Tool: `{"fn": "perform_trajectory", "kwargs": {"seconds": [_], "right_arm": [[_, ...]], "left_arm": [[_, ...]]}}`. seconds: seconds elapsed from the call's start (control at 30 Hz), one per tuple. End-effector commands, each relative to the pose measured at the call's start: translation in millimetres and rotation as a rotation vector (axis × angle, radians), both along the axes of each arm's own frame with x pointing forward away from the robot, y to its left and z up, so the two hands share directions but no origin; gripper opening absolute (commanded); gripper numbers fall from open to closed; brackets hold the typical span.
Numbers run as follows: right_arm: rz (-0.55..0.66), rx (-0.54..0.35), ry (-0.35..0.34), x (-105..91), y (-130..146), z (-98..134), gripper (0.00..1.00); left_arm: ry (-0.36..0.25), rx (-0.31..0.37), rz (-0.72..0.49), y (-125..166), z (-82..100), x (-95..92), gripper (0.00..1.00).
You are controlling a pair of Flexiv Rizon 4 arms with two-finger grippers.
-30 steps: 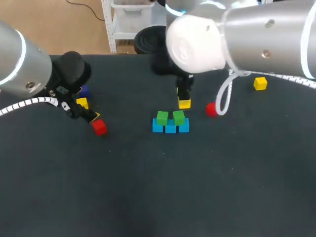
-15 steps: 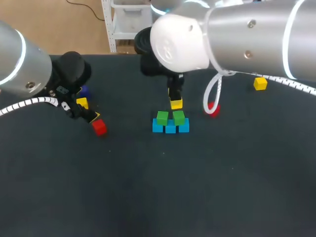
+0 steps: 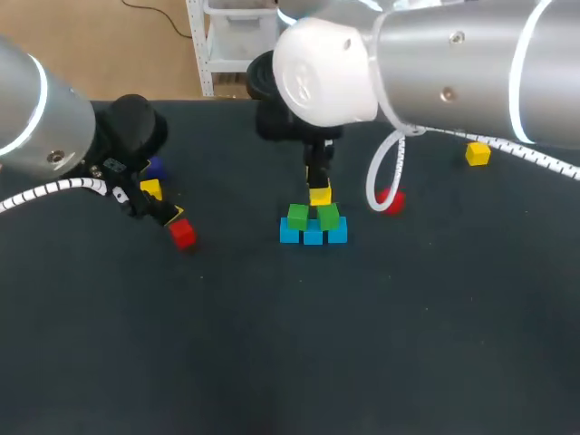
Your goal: Place the blue cubes, place green cubes on the blue cubes, place the yellow cubes on the green cubes, then place the red cubes on the yellow cubes, and place purple cube on the red cubes.
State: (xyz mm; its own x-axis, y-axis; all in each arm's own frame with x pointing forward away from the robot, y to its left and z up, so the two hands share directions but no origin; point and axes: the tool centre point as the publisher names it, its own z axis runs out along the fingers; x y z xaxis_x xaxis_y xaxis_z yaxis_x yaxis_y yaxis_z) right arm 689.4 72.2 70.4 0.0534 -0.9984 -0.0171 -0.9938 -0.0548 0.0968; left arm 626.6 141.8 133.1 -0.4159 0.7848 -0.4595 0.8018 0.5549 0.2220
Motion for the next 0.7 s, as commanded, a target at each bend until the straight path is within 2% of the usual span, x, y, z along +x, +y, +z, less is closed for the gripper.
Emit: {"fn": "perform_trajectory", "kwargs": {"seconds": [0.03,0.27,0.7], "right_arm": [[-0.009,-0.038,-0.007,-2.0,10,0,0.0],[-0.05,-0.079,-0.028,-7.4,14,0,0.0],[-0.067,-0.051,-0.014,-13.3,7,0,0.0]], "left_arm": [[0.0,-0.003,-0.004,1,-0.2,0.5,1.0],[0.0,-0.003,-0.004,1,-0.2,0.5,1.0],[0.0,-0.003,-0.004,1,-0.2,0.5,1.0]]}}
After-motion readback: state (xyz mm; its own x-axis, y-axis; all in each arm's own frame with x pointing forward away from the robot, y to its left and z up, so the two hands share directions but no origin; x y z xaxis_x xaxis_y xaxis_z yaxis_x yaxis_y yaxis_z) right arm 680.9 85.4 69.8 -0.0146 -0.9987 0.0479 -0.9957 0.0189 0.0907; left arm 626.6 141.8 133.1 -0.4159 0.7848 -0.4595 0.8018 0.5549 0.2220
